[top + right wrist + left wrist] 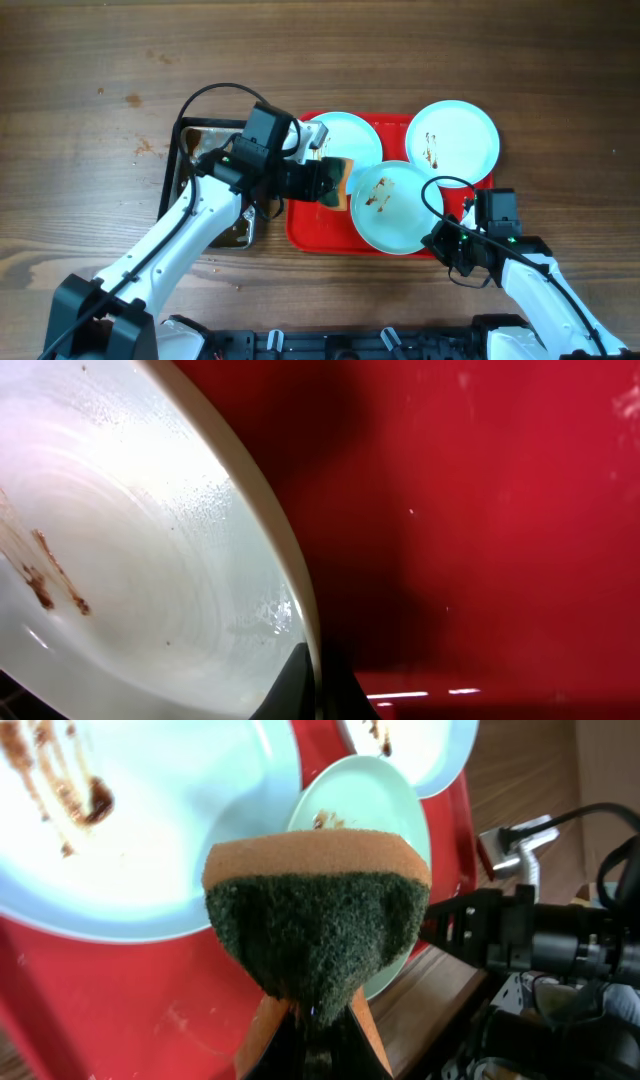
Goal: Clean dirty plates on tray and stack at the side
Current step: 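Scrub the tilted plate with the sponge held in the left gripper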
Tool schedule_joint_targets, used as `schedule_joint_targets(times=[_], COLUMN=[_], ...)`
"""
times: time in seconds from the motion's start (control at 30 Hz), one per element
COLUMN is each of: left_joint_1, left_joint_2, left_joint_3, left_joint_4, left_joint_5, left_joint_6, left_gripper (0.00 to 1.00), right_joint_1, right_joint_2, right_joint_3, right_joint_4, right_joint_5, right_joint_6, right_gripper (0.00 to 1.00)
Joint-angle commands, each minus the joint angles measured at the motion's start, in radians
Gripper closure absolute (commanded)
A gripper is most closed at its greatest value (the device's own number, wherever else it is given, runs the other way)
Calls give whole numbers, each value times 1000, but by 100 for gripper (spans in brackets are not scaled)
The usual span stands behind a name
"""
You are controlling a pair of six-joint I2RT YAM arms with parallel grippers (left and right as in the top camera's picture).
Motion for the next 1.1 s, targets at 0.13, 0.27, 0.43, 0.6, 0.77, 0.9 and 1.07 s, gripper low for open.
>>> schedule_joint_targets(times=[0.13,0.27,0.43,0.6,0.77,0.9,1.07], left_joint_1=[-93,-206,-301,-318,-330,-329,-329], left_joint_2=[14,113,213,221,295,366,365], left_joint_3=[6,6,6,6,6,7,11], left_joint_4=[116,128,207,278,270,263,164], left_joint_5=[0,-117,-119,-122,-166,-199,-463], left_joint_6=[-90,-116,-147,-222,-270,-173,-126], left_gripper=[96,96,96,96,96,96,96], right_joint_1=[2,2,2,2,2,2,2], right_joint_2=[13,13,13,13,13,13,13], right_joint_3=[4,4,4,4,4,4,4], right_joint_4=[-26,-83,-78,-78,-79,-89,-101], right_joint_5=[-87,-89,-84,-76,-77,-77,-69], right_joint_6=[-92,-58,-54,-55,-53,-51,-53], right_gripper=[96,96,96,96,96,96,96])
